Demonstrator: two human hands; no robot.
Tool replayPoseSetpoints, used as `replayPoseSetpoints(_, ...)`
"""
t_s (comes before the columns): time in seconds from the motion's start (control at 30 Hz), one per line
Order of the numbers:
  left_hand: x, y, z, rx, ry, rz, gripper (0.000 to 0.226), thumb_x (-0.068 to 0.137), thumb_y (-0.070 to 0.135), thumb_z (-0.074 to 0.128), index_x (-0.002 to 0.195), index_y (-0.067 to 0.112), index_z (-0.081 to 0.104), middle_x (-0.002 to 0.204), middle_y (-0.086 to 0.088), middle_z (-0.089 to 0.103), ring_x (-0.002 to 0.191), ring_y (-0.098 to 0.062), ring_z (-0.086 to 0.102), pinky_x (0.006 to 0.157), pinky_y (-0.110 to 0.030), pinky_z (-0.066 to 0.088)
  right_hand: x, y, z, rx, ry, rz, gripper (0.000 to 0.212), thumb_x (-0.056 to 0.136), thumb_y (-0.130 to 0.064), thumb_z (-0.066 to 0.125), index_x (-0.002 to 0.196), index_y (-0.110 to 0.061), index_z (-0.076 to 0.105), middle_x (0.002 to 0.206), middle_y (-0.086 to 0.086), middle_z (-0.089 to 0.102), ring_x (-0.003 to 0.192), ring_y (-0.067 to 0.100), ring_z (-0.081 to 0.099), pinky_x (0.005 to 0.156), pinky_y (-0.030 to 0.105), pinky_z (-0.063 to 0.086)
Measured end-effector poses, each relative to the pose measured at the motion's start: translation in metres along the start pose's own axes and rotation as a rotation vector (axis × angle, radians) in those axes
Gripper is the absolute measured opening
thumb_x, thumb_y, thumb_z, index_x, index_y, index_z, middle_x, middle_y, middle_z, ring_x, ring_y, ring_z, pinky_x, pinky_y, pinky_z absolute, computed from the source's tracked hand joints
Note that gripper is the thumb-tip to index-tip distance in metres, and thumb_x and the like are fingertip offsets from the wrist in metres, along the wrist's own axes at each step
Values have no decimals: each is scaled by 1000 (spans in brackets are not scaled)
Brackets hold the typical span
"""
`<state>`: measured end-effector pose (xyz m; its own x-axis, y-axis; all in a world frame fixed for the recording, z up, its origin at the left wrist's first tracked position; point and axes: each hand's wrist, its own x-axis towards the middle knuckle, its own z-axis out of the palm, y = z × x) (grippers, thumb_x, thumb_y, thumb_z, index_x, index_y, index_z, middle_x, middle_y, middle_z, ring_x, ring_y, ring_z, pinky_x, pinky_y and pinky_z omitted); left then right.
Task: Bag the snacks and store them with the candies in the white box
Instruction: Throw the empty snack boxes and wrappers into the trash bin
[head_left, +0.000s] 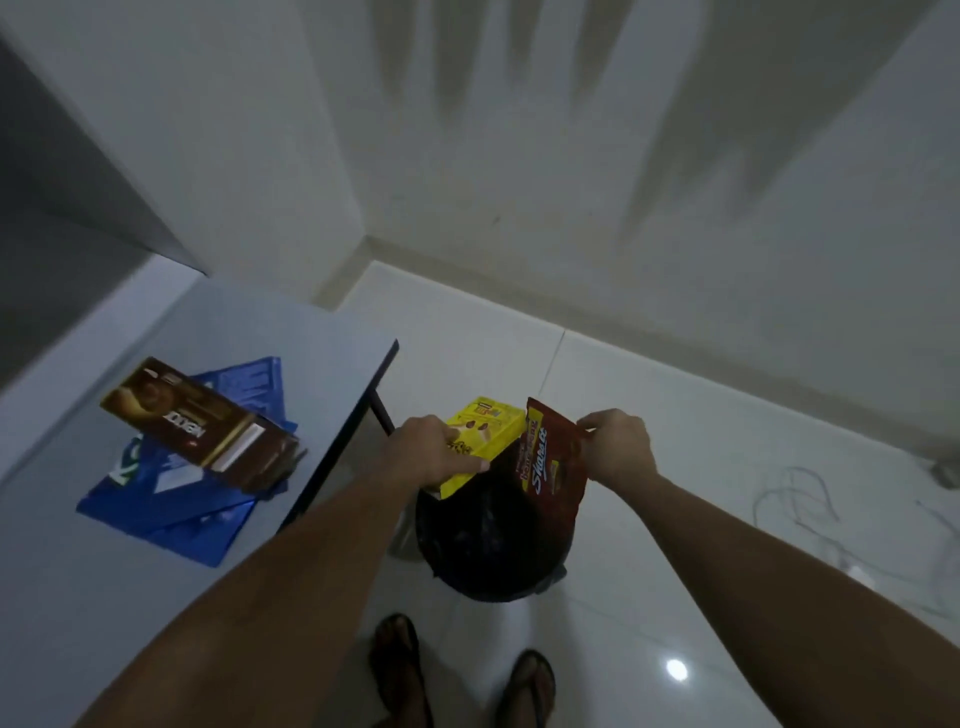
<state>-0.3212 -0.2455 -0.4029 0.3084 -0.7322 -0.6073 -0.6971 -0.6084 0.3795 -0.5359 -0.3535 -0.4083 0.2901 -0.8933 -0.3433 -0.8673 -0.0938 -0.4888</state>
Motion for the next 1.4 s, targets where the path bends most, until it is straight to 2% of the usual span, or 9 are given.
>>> replayPoseSetpoints(0.13, 25, -11, 40, 19, -20, -16, 88, 64, 72, 68, 128, 12, 60, 130, -14, 60, 117, -28, 58, 94, -41, 51, 9, 24, 39, -8, -25, 27, 23, 83, -9, 57, 97, -9, 76, 94, 18, 73, 88, 35, 67, 79, 36, 57)
replayPoseSetpoints(0.3, 45, -29, 81, 36, -41, -30, 87, 69, 69, 68, 137, 18, 52, 144, -12, 49, 129, -29, 49, 102, -43, 46, 17, 46, 87, -24, -69, 64, 22, 80, -10, 55, 89, -8, 75, 87, 18, 72, 85, 37, 66, 72, 36, 55)
replayPoseSetpoints(0.5, 56, -43, 107, -73, -140, -50, 90, 72, 69, 64, 144, 21, 40, 152, -12, 36, 138, -31, 37, 110, -44, 36, 20, 55, 120, -94, -163, 103, 26, 84, -19, 57, 106, -10, 67, 101, 16, 69, 97, 36, 63, 79, 32, 49)
replayPoseSetpoints(0.7, 32, -47, 70, -196, -135, -51, 104, 63, 82, 59, 140, 13, 47, 141, -10, 52, 125, -27, 52, 103, -39, 45, 7, 26, 92, -75, -196, 55, 31, 85, -21, 58, 113, -8, 63, 107, 16, 68, 98, 34, 63, 79, 32, 50)
replayPoseSetpoints(0.93, -41, -20, -37, -248, -48, -37, 84, 73, 44, 79, 140, 5, 45, 134, -13, 56, 114, -23, 58, 92, -27, 47, -10, -77, 19, -37, -206, -191, 42, 87, -20, 60, 128, -10, 59, 123, 12, 65, 116, 29, 58, 97, 31, 45)
replayPoseSetpoints(1.07, -88, -27, -95, -260, 78, 5, 59, 72, 35, 81, 122, 9, 65, 112, -7, 69, 103, -18, 64, 94, -30, 50, -24, -148, -5, -55, -200, -356, 38, 86, -19, 61, 123, -9, 62, 119, 11, 66, 114, 29, 58, 97, 34, 47)
replayPoseSetpoints(1.2, -129, -63, -134, -392, 253, -32, 24, 78, 17, 76, 101, 9, 73, 90, -5, 72, 81, -17, 68, 64, -22, 54, -46, -210, -1, -53, -215, -472, 38, 87, -20, 61, 124, -8, 62, 121, 13, 65, 114, 30, 58, 98, 36, 48)
replayPoseSetpoints(1.27, -145, -90, -145, -382, 380, -64, 9, 79, 8, 70, 87, 9, 75, 82, -4, 70, 83, -20, 68, 66, -24, 54, -61, -235, 8, -49, -244, -506, 39, 87, -21, 63, 124, -8, 61, 121, 13, 66, 114, 29, 58, 97, 34, 48)
replayPoseSetpoints(1.4, -166, -152, -151, -334, 558, -206, 14, 74, 3, 67, 73, 16, 72, 87, -7, 72, 87, -23, 67, 76, -26, 51, -89, -271, 41, -100, -286, -569, 48, 82, -32, 68, 124, -9, 59, 122, 12, 64, 112, 28, 59, 95, 35, 49)
